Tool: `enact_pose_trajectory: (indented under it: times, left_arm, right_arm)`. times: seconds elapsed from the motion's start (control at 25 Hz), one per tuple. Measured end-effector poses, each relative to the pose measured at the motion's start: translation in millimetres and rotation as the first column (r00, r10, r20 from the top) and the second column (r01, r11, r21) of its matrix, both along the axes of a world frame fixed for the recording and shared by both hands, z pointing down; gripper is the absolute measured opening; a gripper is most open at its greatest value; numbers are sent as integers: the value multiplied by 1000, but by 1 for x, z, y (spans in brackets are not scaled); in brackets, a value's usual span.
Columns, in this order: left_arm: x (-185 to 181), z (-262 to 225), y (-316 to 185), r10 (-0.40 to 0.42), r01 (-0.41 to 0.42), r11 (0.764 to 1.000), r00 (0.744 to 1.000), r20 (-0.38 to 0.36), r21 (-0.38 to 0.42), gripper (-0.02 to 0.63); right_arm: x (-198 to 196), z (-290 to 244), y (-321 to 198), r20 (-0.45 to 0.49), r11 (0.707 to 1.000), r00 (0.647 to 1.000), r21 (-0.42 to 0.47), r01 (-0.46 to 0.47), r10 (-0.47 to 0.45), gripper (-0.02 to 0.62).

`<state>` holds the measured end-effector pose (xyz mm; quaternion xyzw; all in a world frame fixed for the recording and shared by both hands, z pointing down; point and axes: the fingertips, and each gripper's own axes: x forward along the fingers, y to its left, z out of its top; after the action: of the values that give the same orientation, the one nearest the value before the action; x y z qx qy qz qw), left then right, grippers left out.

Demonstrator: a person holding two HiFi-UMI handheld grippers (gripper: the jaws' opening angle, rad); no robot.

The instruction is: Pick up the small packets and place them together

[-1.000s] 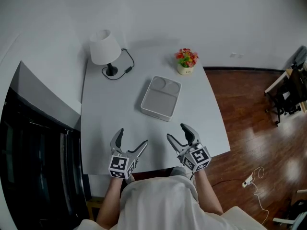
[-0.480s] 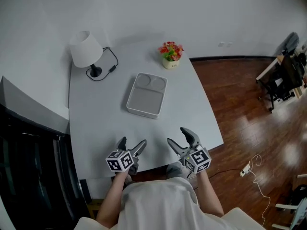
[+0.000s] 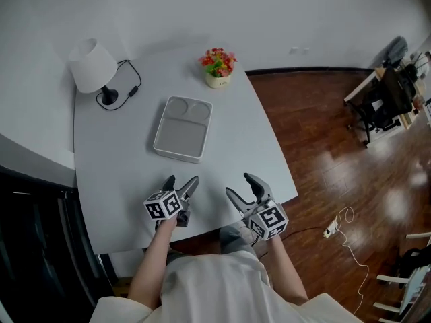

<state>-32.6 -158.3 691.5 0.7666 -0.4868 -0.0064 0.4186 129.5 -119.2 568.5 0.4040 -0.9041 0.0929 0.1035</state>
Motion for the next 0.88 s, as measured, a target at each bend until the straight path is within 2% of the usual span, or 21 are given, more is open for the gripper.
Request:
enact_pose_trajectory:
  times: [0.12,0.24,0.36,0.48,0.68,0.76,0.88]
  left_arm:
    - [6,18,-20,-22,21,999,1000,-22,-44,489]
    - [3,27,-41,-85,78,994,991,-101,-76,488]
    - [-5,27,-60,-155,138,986,964,-215,-91,488]
    - [-7,26,-76,-194,170,980,927,-322,-100,488]
    - [-16,29,-93,-286,251,958,839,-463,-138,488]
    - [-16,27,-99,-324,276,946,781,-534,-171,451]
    - [-18,25,-105,-392,315,919,676,-624,-236,448]
  right_arm:
    - [-4,0,-11,-4,1000,1000,3,17,-17,295]
    - [-13,-4,-20,-14,999,999,13,43,-43,295]
    - [-22,-12,-28,-13,998,998,27,62,-62,290]
    - [-26,-16,-33,-22,996,996,38,83,-83,290]
    - [-23,-11,-34,-49,995,994,31,96,-95,290]
    - [-17,-9,-33,-55,996,995,26,87,-86,290]
    - [-13,-5,-33,-62,997,995,19,76,-75,290]
